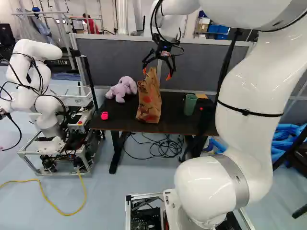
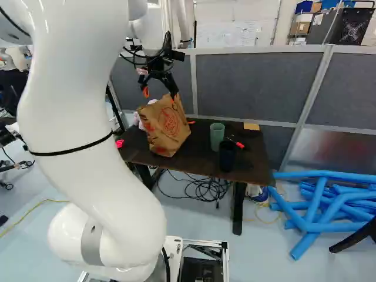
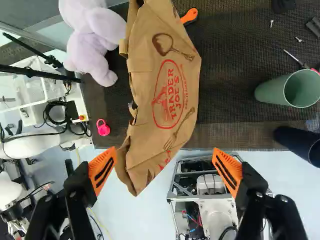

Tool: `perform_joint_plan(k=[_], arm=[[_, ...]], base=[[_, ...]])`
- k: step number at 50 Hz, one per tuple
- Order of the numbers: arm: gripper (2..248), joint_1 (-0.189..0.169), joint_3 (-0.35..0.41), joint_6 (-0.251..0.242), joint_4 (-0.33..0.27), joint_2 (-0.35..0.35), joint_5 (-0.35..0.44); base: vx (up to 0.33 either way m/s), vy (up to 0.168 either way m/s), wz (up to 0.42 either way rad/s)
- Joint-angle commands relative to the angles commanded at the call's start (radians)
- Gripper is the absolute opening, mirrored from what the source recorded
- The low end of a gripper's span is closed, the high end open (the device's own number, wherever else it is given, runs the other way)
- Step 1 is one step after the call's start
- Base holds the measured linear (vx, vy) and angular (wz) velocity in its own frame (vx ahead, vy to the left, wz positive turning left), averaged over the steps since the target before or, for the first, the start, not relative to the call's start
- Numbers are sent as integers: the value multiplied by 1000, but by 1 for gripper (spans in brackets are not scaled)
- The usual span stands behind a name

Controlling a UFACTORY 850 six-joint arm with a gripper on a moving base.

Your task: Pick up the bag on the ground and place it on the table

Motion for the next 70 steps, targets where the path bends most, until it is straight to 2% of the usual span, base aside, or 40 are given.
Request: perform_joint_plan(k=[14,44,70], arm=[[247,0,-1,0,0,7,-29],[247,0,-1,0,0,7,-29],[247,0,-1,0,0,7,-29]], base=[[0,0,0],[-7,-1,0],[-88,-3,4]])
